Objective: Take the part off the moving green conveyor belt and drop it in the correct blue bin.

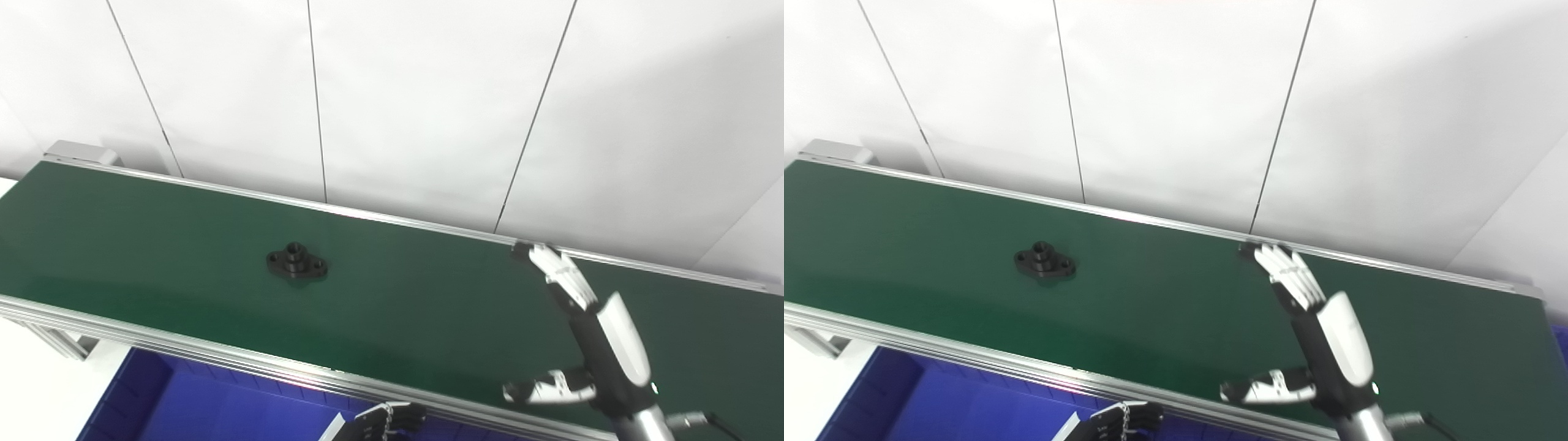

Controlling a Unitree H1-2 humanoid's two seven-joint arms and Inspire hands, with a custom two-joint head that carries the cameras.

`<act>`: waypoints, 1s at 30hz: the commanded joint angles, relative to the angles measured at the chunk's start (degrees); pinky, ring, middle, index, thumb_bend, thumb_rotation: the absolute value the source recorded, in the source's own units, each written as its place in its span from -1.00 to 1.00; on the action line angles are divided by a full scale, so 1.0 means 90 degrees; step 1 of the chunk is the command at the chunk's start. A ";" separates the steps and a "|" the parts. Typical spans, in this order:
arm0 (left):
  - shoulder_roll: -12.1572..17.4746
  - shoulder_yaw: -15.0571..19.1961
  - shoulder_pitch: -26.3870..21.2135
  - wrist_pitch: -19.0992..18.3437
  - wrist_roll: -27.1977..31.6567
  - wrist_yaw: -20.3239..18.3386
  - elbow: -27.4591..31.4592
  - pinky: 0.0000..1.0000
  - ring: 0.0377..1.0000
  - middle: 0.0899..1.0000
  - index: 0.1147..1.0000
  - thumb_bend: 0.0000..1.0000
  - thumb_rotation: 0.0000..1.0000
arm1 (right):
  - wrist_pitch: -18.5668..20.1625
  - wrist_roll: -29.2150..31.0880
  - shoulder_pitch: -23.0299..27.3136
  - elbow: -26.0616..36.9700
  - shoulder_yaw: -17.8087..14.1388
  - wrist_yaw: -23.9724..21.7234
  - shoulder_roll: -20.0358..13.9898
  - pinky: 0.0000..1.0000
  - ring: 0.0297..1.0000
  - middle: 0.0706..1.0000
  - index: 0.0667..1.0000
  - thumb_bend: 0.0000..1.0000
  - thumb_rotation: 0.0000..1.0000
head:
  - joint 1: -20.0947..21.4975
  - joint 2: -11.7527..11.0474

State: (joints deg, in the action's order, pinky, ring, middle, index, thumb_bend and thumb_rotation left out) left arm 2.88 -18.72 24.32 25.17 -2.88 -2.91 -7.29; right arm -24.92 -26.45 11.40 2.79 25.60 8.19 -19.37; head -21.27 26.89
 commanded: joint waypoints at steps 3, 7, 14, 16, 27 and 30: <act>-0.0015 -0.0025 -0.0041 0.0195 0.0111 -0.0032 -0.0002 0.39 0.50 0.50 0.43 0.81 0.50 | -0.0221 -0.0248 0.0545 -0.0433 0.0174 0.0538 0.0089 0.68 0.74 0.74 0.71 0.86 0.65 | -0.0010 -0.0007; -0.0034 -0.0062 -0.0085 0.0195 0.0068 0.0022 -0.0064 0.37 0.49 0.49 0.43 0.79 0.49 | -0.0213 -0.0525 0.0923 -0.0958 0.0075 0.0393 0.0409 0.59 0.70 0.71 0.70 0.84 0.59 | -0.0045 -0.0048; -0.0048 -0.0199 -0.0135 0.0195 -0.0087 0.0255 -0.0104 0.33 0.48 0.47 0.42 0.78 0.50 | 0.0173 -0.0960 0.1376 -0.1546 -0.0079 0.0092 0.1001 0.62 0.69 0.67 0.68 0.81 0.57 | -0.0119 -0.0073; -0.0047 -0.0259 -0.0156 0.0195 -0.0109 0.0337 -0.0117 0.33 0.47 0.46 0.41 0.78 0.50 | 0.0411 -0.1164 0.1470 -0.1636 -0.0086 0.0006 0.1171 0.55 0.68 0.67 0.68 0.80 0.57 | -0.0143 -0.0082; -0.0081 -0.0472 -0.0199 0.0195 -0.0118 0.0594 -0.0149 0.31 0.46 0.46 0.39 0.80 0.49 | 0.1286 -0.1640 0.2036 -0.2046 -0.0018 -0.0558 0.1798 0.50 0.65 0.62 0.71 0.77 0.50 | -0.0215 -0.0078; -0.0056 -0.0552 -0.0223 0.0195 -0.0172 0.0657 -0.0147 0.30 0.46 0.46 0.39 0.80 0.50 | 0.1401 -0.1760 0.2176 -0.2154 0.0021 -0.0568 0.1945 0.51 0.63 0.60 0.71 0.78 0.45 | -0.0236 -0.0071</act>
State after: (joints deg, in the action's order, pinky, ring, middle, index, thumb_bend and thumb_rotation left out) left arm 2.74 -23.15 22.56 25.18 -4.00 2.02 -9.34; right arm -13.45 -41.91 28.18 -17.07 25.79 2.73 -3.40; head -23.38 26.19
